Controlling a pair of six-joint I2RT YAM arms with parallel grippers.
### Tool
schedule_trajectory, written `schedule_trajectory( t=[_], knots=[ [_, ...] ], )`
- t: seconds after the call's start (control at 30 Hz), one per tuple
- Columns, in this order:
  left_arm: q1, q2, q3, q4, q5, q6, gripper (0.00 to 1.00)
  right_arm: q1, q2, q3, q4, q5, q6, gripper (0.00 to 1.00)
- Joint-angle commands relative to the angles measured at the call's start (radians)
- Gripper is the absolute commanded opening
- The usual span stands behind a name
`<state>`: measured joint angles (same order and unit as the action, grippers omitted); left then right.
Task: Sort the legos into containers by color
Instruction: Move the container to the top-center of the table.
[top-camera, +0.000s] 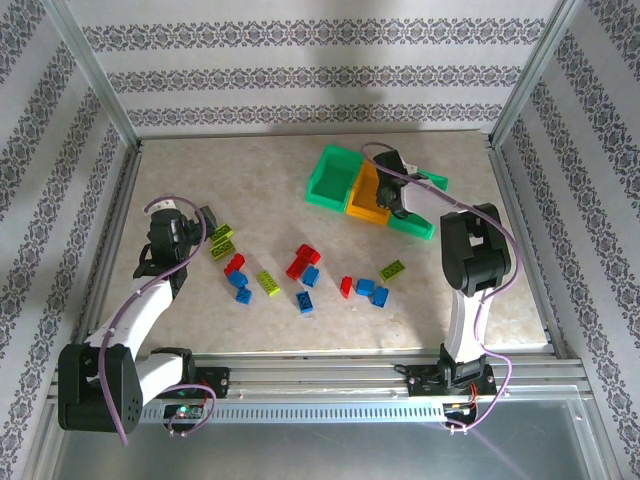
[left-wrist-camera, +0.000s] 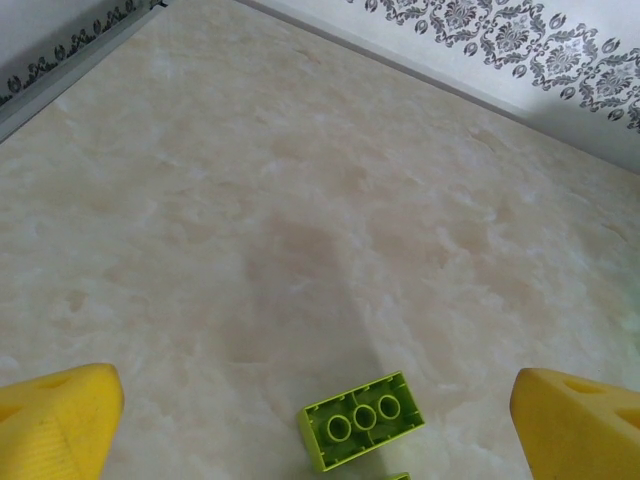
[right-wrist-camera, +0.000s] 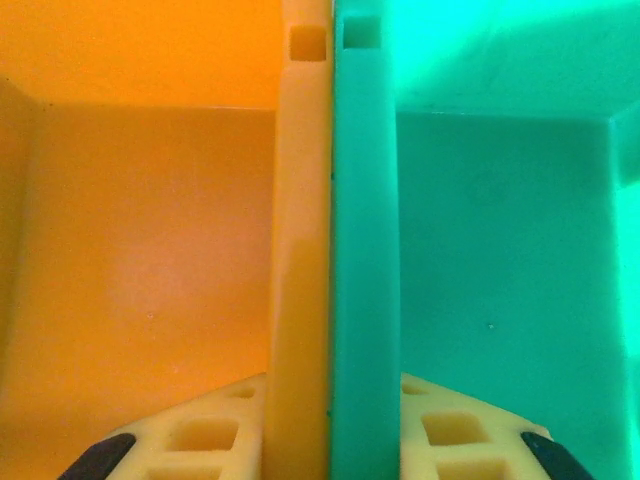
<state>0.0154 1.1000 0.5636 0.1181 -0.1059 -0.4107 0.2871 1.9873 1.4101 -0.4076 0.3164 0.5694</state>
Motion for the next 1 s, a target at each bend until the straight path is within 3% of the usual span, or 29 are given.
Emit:
schedule_trajectory(
  t=[0.0, 0.47, 0.67, 0.97],
  knots=[
    [0.014, 0.007, 0.012, -0.017, 0.019, -0.032, 1.0, 0.047, 0.0, 0.001, -0.008, -0.026, -0.019, 0.13],
    [0.014, 0.035, 0.007, -0.041, 0.065, -0.062, 1.0, 0.202, -0.012, -0.004, -0.083, -0.067, 0.026, 0.17],
    [0.014, 0.057, 0.014, -0.034, 0.084, -0.073, 1.0, 0.221, -0.006, -0.004, -0.078, -0.099, -0.016, 0.18],
    [0.014, 0.085, 0.043, -0.101, 0.085, -0.055, 1.0, 0.217, 0.025, 0.052, -0.091, -0.104, -0.088, 0.28]
  ],
)
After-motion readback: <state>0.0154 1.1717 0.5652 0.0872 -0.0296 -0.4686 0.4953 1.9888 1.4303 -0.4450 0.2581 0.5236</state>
